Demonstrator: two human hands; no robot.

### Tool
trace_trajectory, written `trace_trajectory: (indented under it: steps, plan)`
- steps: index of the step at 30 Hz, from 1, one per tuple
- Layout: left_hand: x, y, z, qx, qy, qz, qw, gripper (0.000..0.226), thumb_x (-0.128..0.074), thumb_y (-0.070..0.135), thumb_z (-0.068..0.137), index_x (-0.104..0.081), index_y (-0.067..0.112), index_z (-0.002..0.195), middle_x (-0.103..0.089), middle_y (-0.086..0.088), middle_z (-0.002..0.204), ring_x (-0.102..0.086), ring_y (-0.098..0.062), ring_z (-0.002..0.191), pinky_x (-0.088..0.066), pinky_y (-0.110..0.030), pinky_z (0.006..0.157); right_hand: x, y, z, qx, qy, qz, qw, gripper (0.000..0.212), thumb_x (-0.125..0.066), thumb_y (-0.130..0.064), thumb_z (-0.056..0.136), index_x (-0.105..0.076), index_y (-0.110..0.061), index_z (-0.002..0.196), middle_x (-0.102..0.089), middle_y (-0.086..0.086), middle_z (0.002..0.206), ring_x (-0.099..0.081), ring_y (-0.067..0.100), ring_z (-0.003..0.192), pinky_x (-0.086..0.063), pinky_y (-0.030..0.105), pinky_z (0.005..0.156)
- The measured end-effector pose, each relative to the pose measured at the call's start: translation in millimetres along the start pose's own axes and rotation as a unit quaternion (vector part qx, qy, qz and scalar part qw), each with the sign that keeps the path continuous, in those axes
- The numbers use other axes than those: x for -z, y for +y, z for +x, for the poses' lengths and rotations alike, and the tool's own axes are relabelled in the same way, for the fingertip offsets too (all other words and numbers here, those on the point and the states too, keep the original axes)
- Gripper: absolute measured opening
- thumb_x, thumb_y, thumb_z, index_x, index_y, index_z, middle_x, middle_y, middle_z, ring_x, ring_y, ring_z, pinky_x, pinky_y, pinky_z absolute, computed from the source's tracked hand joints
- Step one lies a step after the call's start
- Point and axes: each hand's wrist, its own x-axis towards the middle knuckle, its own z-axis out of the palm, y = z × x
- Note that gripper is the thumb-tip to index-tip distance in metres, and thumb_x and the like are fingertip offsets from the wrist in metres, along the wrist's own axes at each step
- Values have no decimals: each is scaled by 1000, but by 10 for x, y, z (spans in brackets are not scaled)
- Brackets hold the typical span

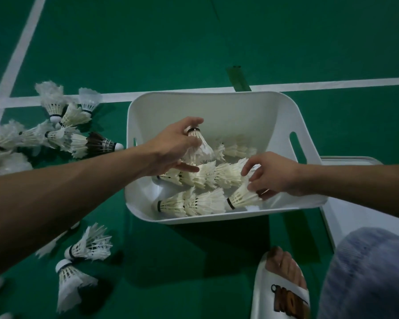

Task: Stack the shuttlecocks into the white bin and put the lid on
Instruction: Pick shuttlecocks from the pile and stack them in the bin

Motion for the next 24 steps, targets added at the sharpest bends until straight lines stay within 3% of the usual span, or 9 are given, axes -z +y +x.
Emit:
trace_trajectory:
  steps: [4,7,9,14,18,24]
  plan:
    - [20,-3,19,-6,6,13,1000,69,-56,5,92,-29,42,144,-43,-9,124,-52,-27,109,-53,-59,79,-193,-24,86,-44,-11,51,998,25,-63,11,82,-57,-6,99,-58,18,84,-55,20,58,-57,38,63]
    - [38,-20,44,2,16,24,1000,71,-61,7,89,-28,34,146,-49,-7,117,-57,-23,101,-50,-61,85,-330,-43,161,-74,-15,98,992,24,-61,13,83,-53,-6,95,-56,19,85,-56,27,67,-58,49,73]
    - [44,-30,56,-2,24,27,999,67,-63,7,88,-35,28,144,-54,-7,114,-60,-23,97,-54,-52,80,-408,-55,202,-94,-19,128,987,27,-59,16,83,-50,-7,94,-56,19,84,-57,28,67,-55,56,78]
    - [27,-37,75,-21,59,17,998,41,-63,3,88,-51,16,125,-60,-16,111,-64,-23,88,-55,-44,83,-476,-62,268,-124,-5,176,976,34,-52,21,84,-43,-12,84,-51,16,77,-54,23,59,-54,55,73]
    - [47,-68,113,-40,83,49,995,32,-65,3,87,-55,12,115,-62,-20,109,-60,-25,85,-51,-40,74,-545,-40,273,-134,1,171,976,35,-52,22,85,-42,-12,81,-47,14,76,-51,23,57,-56,50,69]
    - [29,-69,103,-18,63,15,998,37,-68,-5,81,-50,2,113,-56,-20,104,-61,-30,88,-57,-43,85,-441,-52,235,-92,-13,75,993,30,-64,11,82,-45,-10,93,-55,16,82,-58,24,62,-58,48,74]
